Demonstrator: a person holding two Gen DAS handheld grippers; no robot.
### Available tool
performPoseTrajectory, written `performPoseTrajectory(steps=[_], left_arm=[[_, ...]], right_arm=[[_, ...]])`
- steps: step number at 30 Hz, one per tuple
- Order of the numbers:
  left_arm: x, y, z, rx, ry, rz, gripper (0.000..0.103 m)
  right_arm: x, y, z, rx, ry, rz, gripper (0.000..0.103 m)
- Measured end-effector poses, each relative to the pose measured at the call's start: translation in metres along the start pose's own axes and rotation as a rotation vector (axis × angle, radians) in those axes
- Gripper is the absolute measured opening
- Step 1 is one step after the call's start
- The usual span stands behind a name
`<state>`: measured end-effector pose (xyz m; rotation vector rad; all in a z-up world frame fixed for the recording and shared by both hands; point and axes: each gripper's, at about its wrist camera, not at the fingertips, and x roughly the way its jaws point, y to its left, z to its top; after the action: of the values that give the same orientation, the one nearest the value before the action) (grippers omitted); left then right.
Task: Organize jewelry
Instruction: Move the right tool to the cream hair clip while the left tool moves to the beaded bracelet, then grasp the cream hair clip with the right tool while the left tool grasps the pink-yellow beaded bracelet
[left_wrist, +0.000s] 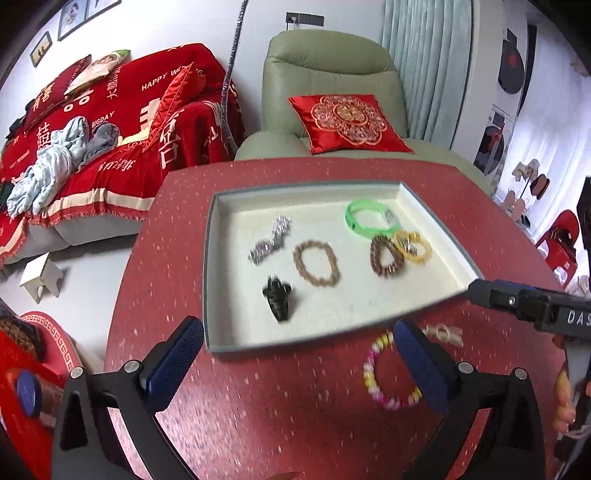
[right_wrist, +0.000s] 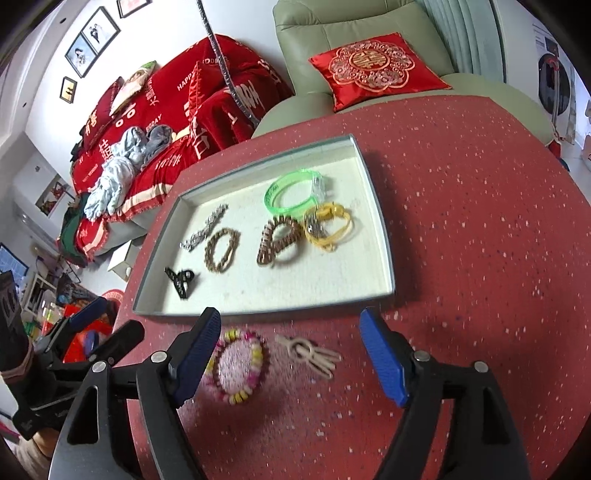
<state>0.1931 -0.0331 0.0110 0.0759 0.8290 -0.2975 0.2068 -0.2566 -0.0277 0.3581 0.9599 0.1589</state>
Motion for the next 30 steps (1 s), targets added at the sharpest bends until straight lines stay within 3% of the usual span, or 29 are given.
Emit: performPoseTrajectory(steps=[11,30], left_arm=[[0.012,-0.013,-0.036,-0.001,0.090,-0.002,0.103],[0.040,-0.020,-0.044,-0.003,0.175,0.008,0.103]], right_arm=[[0.004,-0.001,-0.023,-0.105,0.058,-0.072,0.080],[0.038,0.006,-0.030,-0.327,0.134,-0.152,0.080]])
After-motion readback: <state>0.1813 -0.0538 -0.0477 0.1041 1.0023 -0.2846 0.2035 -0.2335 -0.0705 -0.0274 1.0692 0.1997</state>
